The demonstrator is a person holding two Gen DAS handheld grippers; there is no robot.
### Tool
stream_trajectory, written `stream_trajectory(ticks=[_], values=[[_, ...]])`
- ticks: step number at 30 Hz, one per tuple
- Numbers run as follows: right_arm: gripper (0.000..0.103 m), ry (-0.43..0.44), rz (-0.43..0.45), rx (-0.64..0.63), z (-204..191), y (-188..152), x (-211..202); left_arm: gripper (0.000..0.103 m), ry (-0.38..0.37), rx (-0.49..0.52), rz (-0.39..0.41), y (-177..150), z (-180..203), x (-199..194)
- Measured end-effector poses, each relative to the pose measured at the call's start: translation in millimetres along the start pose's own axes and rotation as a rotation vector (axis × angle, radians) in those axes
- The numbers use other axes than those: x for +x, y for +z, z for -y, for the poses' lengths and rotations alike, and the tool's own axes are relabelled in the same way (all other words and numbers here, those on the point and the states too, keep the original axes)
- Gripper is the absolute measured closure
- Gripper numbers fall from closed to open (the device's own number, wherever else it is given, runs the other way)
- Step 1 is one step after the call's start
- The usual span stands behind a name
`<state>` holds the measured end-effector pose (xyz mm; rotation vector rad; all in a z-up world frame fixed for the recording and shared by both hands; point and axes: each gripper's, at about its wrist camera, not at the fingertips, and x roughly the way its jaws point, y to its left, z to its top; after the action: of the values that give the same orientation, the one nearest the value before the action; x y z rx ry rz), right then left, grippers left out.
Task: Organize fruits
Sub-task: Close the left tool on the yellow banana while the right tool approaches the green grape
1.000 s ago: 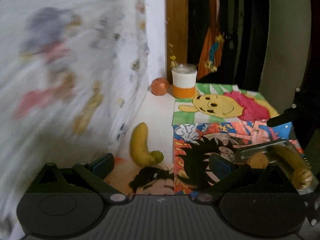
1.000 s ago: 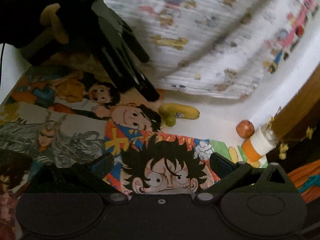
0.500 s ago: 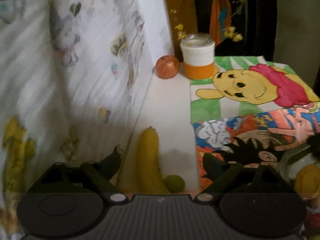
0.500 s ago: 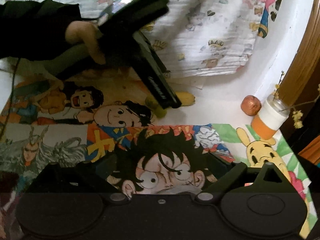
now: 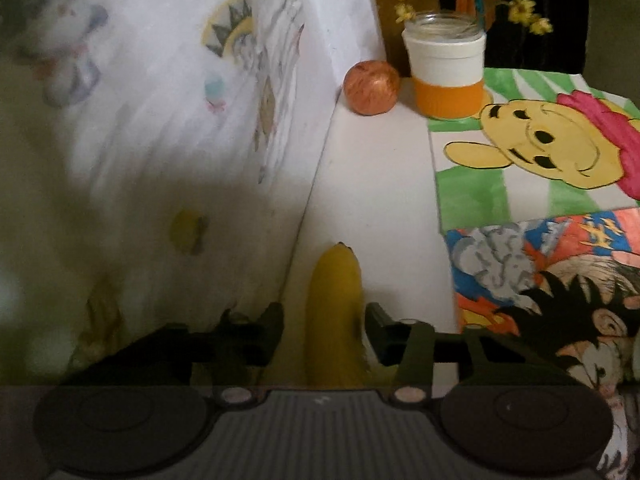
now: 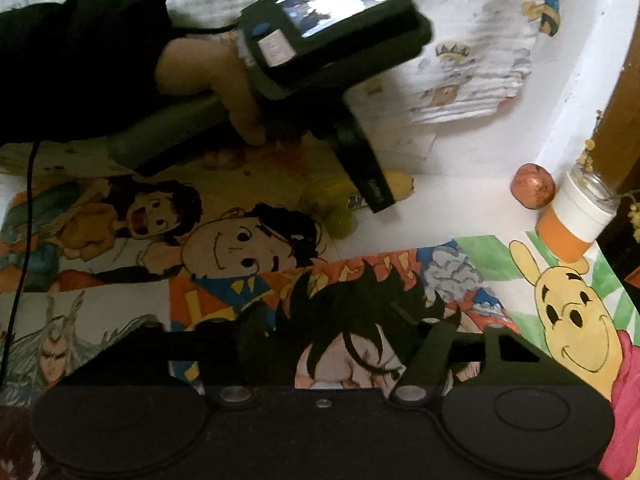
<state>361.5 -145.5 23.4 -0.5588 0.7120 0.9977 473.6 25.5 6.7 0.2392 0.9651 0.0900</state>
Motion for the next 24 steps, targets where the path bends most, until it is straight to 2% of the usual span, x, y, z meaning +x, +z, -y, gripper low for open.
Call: stream_trajectory(ticks=[4, 8, 10, 16, 24], values=[[0.051, 0.004, -0.004, -0.014, -2, 7, 14, 0.06, -0.032, -0.012, -0.019, 5, -4, 7], [0.054, -0.005, -0.002, -0.036, -5, 11, 26, 0.065, -0.05, 0.005, -0.025, 5, -6, 11], [0.06, -0.022, 0.001, -0.049, -6, 12, 33, 0.067, -0.062, 0.006, -0.025, 6, -8, 12], [0.063, -0.043, -0.011, -0.054, -6, 16, 50, 0.067, -0.078, 0.038, -0.016, 6, -7, 11], [0.065, -0.099, -0.013, 0.002, 6, 14, 58, 0.068, -0.081, 0.045, 0.002, 3, -7, 10]])
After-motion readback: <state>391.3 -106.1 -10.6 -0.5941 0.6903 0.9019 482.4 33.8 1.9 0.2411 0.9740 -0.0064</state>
